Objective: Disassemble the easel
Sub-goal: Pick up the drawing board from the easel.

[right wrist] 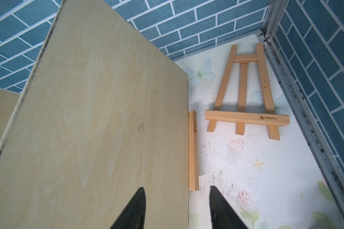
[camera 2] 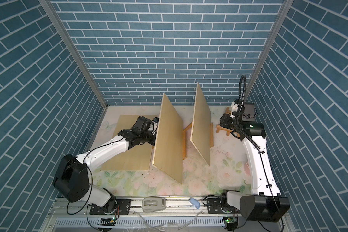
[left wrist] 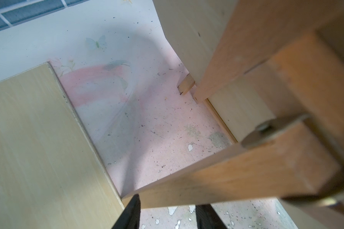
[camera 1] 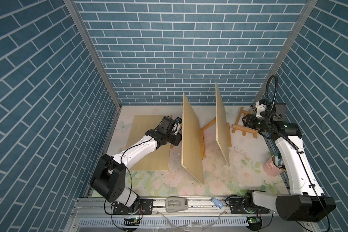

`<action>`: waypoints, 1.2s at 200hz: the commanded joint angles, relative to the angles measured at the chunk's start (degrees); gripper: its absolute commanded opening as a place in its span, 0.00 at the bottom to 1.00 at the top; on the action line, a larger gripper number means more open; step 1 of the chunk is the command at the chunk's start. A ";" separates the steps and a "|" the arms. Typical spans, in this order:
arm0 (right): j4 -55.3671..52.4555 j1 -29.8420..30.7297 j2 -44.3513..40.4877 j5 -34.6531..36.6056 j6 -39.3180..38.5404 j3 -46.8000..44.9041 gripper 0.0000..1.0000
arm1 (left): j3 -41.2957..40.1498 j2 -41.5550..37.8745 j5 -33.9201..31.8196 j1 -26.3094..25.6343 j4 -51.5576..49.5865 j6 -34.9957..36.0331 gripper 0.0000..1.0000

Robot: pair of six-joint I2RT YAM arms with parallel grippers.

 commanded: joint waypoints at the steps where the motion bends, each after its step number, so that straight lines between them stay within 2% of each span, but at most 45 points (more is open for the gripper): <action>1: -0.42 0.35 -1.65 0.43 1.81 -0.70 0.52 | 3.10 -1.97 -3.20 1.48 -0.64 -0.15 0.47; 58: -0.30 0.31 -2.95 0.52 1.95 -1.91 0.52 | 5.61 -10.31 -10.58 4.51 -11.55 -1.84 0.47; 91: -0.55 0.34 -3.59 1.10 1.21 -2.28 0.52 | 11.71 -15.93 -12.00 9.59 -21.30 -6.39 0.47; 114: -1.04 0.46 -3.57 1.29 0.42 -2.29 0.52 | 24.89 -14.44 -7.03 13.03 -32.95 -9.95 0.51; 150: -1.55 1.07 -2.72 1.81 -0.82 -2.71 0.52 | 47.37 -4.11 7.02 13.77 -48.12 -14.80 0.51; 166: -1.37 1.48 -2.28 1.40 -0.87 -3.16 0.52 | 53.58 -0.16 13.09 13.77 -50.71 -18.89 0.51; 186: -0.61 2.20 -1.93 0.22 -0.35 -4.10 0.52 | 57.39 2.87 19.39 13.71 -51.06 -22.93 0.50; 199: -0.22 2.79 -1.92 -0.18 -0.04 -4.70 0.52 | 60.04 4.56 19.96 13.45 -53.71 -23.61 0.49; 217: 0.32 3.55 -2.16 -0.43 0.26 -5.55 0.52 | 63.54 6.63 16.55 12.08 -58.13 -23.87 0.49; 240: 0.67 4.10 -2.19 -0.70 0.49 -6.38 0.52 | 64.88 8.08 14.13 9.29 -59.04 -24.64 0.48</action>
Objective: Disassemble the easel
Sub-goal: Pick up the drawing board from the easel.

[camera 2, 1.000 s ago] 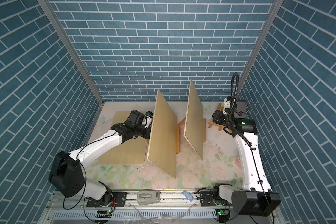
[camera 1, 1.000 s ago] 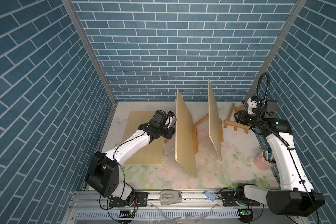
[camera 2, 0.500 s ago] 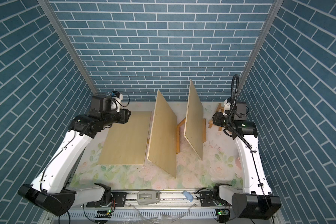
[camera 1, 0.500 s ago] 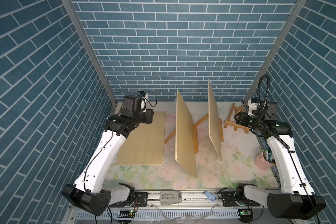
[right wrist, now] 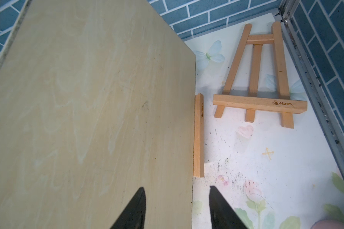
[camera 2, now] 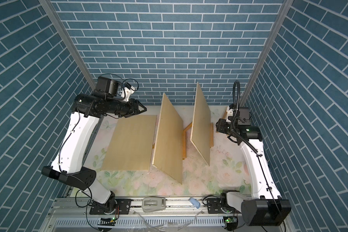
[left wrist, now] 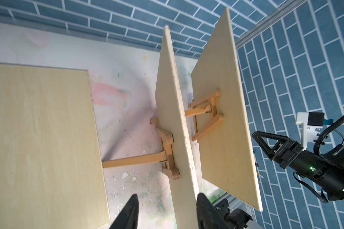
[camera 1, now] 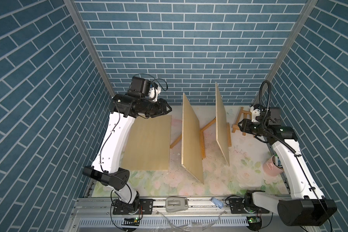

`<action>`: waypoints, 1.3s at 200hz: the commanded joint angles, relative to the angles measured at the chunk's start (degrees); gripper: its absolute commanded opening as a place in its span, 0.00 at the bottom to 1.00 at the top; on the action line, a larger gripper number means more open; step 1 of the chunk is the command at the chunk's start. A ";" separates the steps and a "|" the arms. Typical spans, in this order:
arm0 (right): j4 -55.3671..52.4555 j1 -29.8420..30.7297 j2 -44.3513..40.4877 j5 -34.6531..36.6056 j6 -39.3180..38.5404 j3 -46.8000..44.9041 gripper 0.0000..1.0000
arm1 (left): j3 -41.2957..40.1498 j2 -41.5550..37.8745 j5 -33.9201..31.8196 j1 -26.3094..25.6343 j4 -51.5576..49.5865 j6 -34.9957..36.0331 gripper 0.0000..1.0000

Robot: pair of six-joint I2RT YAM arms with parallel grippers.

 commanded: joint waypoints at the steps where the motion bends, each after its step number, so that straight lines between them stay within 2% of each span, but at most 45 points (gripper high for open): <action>1: 0.52 0.70 0.04 -0.76 0.67 -0.87 0.52 | 2.42 0.15 -0.78 -2.60 -5.23 -2.15 0.48; 51: 0.95 1.52 1.38 -1.45 0.83 0.19 0.51 | 4.07 3.37 -5.15 -8.46 -4.67 -3.20 0.45; 104: 1.66 2.63 2.33 -1.69 1.33 0.39 0.51 | 6.64 8.01 -7.10 -12.01 -5.46 -2.96 0.43; 158: 2.17 2.92 1.94 -1.52 1.46 -0.66 0.51 | 10.46 12.55 -8.87 -13.13 -7.89 -1.86 0.36; 217: 2.10 2.91 1.65 -1.34 1.11 -1.46 0.51 | 16.33 17.85 -11.52 -14.79 -12.70 -1.46 0.34; 260: 2.53 2.86 2.28 -1.73 1.02 -1.46 0.51 | 17.02 19.50 -12.32 -15.57 -14.24 -1.62 0.33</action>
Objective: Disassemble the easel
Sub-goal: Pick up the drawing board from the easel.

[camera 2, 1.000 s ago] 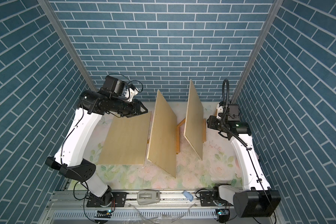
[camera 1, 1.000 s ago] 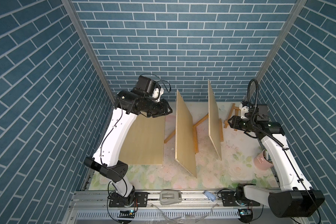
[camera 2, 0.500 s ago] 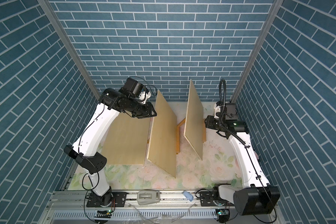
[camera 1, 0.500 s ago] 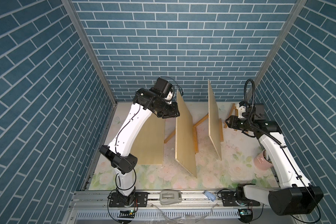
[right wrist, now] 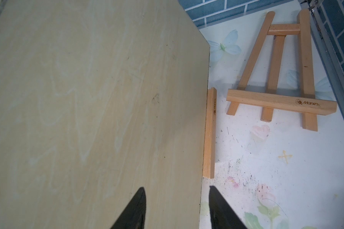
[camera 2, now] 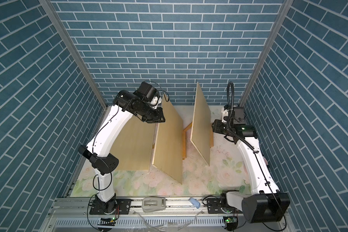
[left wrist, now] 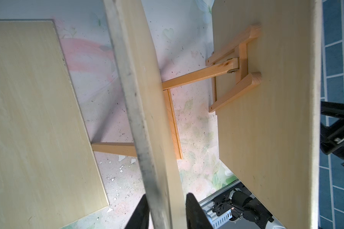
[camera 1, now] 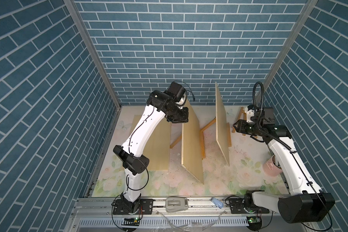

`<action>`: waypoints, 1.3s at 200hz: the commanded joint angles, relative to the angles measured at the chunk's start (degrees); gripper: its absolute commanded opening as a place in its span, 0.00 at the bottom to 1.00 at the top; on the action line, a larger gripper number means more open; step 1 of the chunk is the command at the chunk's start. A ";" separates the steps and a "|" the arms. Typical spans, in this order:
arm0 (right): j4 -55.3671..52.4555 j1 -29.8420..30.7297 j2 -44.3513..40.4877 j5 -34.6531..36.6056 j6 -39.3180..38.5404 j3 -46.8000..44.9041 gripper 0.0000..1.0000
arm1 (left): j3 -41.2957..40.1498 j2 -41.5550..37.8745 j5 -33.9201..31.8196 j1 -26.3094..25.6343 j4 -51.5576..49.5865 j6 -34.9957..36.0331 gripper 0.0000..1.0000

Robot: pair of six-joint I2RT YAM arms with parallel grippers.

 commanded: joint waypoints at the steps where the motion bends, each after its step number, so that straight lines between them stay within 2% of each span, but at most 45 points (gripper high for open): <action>1: 0.74 0.32 0.38 -0.84 0.89 -0.43 0.51 | 1.33 1.11 -1.55 -0.68 -3.21 0.49 0.33; 98: 1.23 0.28 1.53 -1.00 -0.14 -0.45 0.51 | 3.65 3.95 -2.77 -1.42 -4.62 0.24 0.28; 132: 1.23 0.35 1.88 -0.80 -0.60 -0.26 0.51 | 4.46 4.33 -3.32 -1.45 -5.55 0.28 0.12; 163: 1.27 0.33 2.60 -1.04 -0.69 -0.08 0.51 | 4.41 3.82 -3.81 -1.45 -5.83 0.16 0.08; 167: 1.27 0.28 2.65 -1.08 -0.69 -0.10 0.51 | 4.41 3.76 -3.86 -1.51 -5.86 0.12 0.05; 189: 1.54 0.35 2.80 -1.36 -0.69 -0.13 0.51 | 4.46 3.10 -4.16 -1.45 -5.35 -0.01 0.00; 220: 1.45 0.31 2.80 -1.57 -0.69 -0.09 0.51 | 5.47 1.62 -5.59 -1.47 -3.89 -0.20 0.00; 260: 1.15 0.35 2.63 -1.52 -0.69 0.26 0.51 | 11.31 -0.68 -8.70 -1.27 -4.71 0.17 0.00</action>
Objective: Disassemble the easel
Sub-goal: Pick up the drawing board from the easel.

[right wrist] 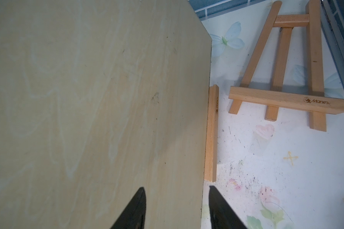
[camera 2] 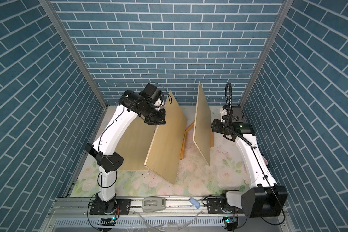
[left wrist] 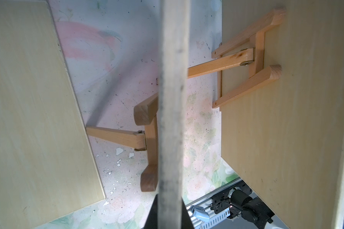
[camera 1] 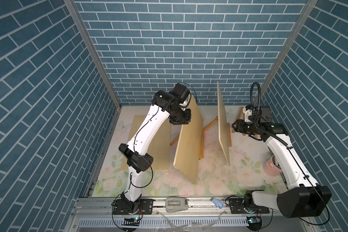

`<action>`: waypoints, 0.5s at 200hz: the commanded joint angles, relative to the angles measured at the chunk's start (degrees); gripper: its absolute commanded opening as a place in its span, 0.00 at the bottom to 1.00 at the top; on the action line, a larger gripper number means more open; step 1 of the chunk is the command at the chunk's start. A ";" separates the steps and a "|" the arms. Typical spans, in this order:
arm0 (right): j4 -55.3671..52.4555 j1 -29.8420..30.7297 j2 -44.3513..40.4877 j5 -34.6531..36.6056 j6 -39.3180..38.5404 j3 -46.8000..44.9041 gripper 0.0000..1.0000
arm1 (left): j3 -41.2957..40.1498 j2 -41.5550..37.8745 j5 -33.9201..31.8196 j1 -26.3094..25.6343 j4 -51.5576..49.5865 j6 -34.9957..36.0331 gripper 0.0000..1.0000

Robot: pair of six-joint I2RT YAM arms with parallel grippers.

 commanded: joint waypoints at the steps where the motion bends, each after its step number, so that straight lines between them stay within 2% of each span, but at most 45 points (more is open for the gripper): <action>1: 0.08 0.35 -0.17 -1.15 -0.50 0.27 0.51 | 4.84 -4.53 -6.21 0.43 -0.06 2.32 0.00; 26: 0.07 0.33 -0.17 -1.32 -0.24 0.51 0.51 | 4.73 -8.38 -5.24 1.04 1.36 2.36 0.00; 62: -0.12 0.40 0.04 -1.77 -0.06 1.23 0.50 | 3.38 -13.66 2.15 3.17 3.91 2.31 0.00; 100: -0.21 0.55 -0.24 -1.77 -0.06 1.87 0.50 | 1.87 -20.60 8.63 9.27 7.08 1.79 0.00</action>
